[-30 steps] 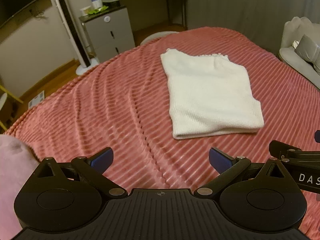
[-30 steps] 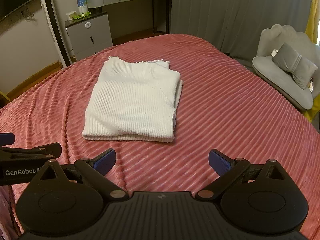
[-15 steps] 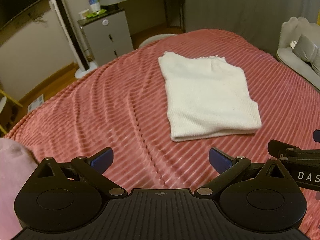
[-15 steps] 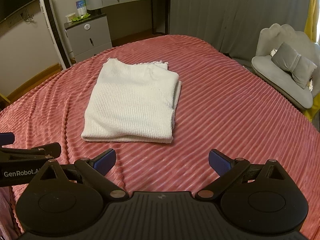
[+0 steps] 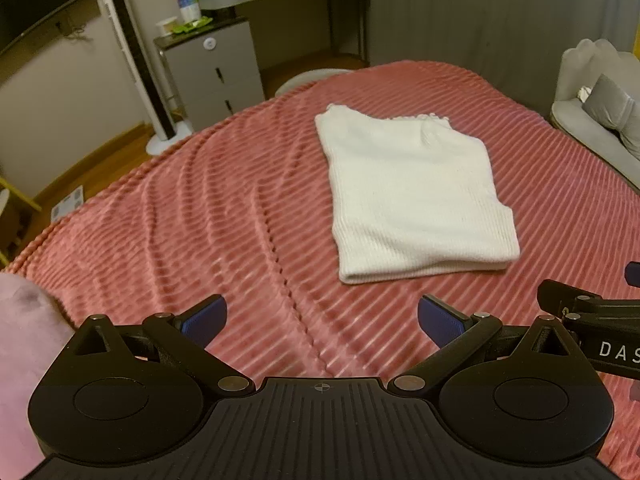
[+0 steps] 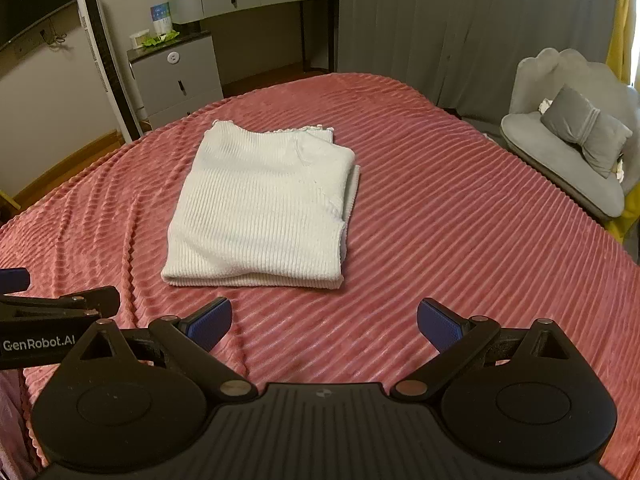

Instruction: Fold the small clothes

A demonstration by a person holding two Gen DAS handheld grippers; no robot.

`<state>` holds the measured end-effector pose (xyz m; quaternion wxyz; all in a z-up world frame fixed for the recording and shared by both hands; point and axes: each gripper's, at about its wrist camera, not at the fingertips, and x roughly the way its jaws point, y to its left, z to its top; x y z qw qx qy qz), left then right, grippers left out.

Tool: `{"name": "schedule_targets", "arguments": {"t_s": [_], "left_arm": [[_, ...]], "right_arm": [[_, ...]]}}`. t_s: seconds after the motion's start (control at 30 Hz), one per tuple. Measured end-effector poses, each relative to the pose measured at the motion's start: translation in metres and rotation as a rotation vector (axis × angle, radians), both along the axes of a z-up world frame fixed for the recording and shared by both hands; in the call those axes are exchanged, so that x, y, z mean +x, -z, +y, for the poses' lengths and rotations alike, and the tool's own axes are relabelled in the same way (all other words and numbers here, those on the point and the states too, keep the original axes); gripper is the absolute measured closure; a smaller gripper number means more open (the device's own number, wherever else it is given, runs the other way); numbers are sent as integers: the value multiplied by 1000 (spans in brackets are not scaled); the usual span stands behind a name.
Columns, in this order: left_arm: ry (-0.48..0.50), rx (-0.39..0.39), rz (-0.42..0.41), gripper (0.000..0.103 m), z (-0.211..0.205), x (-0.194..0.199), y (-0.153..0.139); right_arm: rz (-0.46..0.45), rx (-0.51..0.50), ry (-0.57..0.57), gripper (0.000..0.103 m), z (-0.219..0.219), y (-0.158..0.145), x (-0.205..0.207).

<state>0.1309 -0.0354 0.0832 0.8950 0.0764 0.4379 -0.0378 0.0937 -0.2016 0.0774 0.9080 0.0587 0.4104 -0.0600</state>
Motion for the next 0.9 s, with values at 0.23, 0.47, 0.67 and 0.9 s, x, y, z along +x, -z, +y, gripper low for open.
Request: {"name": "schedule_targets", "arguments": {"t_s": [0.23, 0.47, 0.67, 0.9], "left_arm": [[2, 8, 0, 0, 0, -1, 1], [7, 22, -6, 0, -3, -2, 1], [7, 27, -9, 0, -3, -3, 2], [16, 34, -7, 0, -4, -3, 2]], "right_arm": [[3, 1, 0, 4, 0, 1, 0], [2, 0, -2, 4, 0, 1, 0], [1, -4, -2, 4, -1, 0, 0], [2, -20, -3, 4, 0, 0, 0]]}}
